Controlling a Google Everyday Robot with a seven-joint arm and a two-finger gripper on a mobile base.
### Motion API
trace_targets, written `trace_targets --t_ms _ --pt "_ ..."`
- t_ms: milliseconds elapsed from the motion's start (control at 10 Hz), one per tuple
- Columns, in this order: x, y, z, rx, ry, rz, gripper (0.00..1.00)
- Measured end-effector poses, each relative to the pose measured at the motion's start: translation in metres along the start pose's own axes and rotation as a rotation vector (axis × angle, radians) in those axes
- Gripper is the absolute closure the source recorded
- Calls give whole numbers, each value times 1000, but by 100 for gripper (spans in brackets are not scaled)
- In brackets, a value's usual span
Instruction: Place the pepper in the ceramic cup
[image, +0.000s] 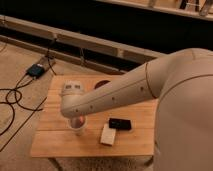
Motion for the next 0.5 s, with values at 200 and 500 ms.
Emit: trace_targets --t_ms 200,500 --pt "4 3 -16 -18 33 -15 100" --pt "5 0 -40 -29 84 -62 100"
